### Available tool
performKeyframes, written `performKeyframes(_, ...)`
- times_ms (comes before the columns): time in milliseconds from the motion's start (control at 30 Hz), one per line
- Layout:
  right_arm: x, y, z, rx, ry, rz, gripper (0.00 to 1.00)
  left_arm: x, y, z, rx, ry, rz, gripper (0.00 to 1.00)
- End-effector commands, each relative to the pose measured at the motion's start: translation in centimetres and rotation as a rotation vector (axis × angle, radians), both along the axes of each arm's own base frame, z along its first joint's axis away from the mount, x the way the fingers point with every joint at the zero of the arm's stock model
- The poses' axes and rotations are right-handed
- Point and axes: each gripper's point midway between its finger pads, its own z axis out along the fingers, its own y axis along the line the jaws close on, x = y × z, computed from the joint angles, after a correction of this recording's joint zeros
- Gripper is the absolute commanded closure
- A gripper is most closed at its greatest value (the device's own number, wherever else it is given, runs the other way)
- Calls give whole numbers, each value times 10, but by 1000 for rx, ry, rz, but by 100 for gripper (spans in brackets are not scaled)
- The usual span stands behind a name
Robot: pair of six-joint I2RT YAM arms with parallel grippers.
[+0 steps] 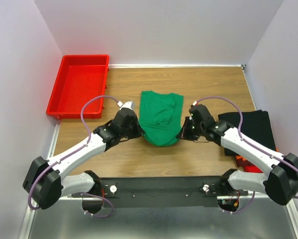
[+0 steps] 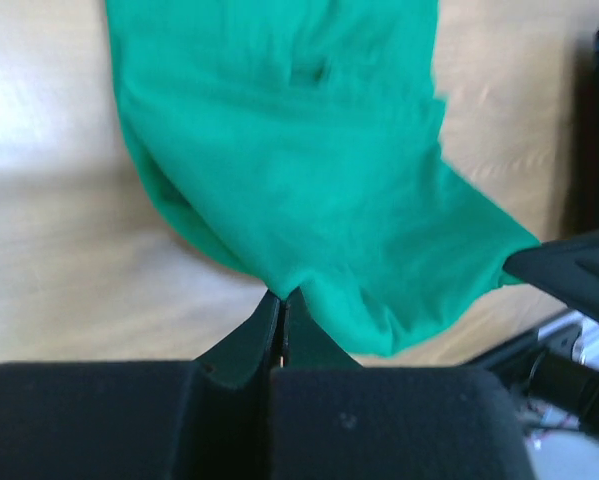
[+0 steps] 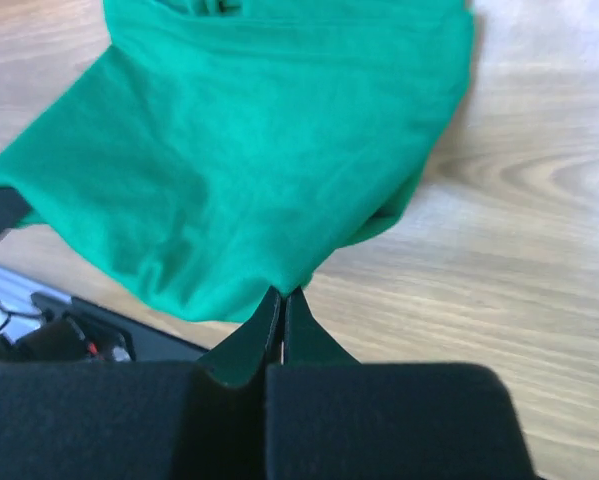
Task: Fold and stack the t-shirts
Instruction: Fold the tshirt
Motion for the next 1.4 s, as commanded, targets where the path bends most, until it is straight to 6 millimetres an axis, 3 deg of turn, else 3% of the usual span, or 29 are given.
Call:
performKeyframes(0, 31, -9, 11, -111, -56, -14, 99, 23, 7, 10, 48, -37, -18, 100)
performKeyframes(200, 80, -8, 24, -137, -90, -32, 99, 64, 0, 33, 23, -77, -44, 100)
performKeyframes(267, 88, -7, 22, -141, -84, -31, 100, 73, -1, 28, 30, -67, -49, 100)
performKeyframes(333, 92, -6, 8, -168, -53, -22, 99, 77, -5, 24, 24, -62, -56, 100)
performKeyframes(433, 86, -3, -8, -166, -6, 7, 100, 73, -8, 2, 26, -2, -69, 100)
performKeyframes(567, 65, -10, -37, -189, 73, 40, 100, 50, -5, -44, 28, 110, -91, 100)
performKeyframes(633, 53, -11, -42, -180, 93, 70, 100, 39, -2, -52, 28, 141, -99, 100)
performKeyframes(733, 20, -18, -52, -151, 149, 105, 100, 7, 13, -70, 37, 193, -94, 100)
performKeyframes(767, 2, -22, -55, -136, 179, 123, 100, 0, 13, -64, 15, 188, -97, 100)
performKeyframes(967, -53, -34, -61, -95, 263, 135, 100, -50, 18, -67, 1, 237, -100, 100)
performKeyframes(1100, -78, -40, -60, -82, 278, 148, 100, -81, 14, -69, -7, 267, -120, 100)
performKeyframes(1200, -99, -39, -58, -52, 304, 156, 100, -115, 4, -68, -44, 319, -152, 100)
performKeyframes(1367, -121, -38, -50, -38, 304, 173, 100, -140, -4, -58, -77, 343, -179, 100)
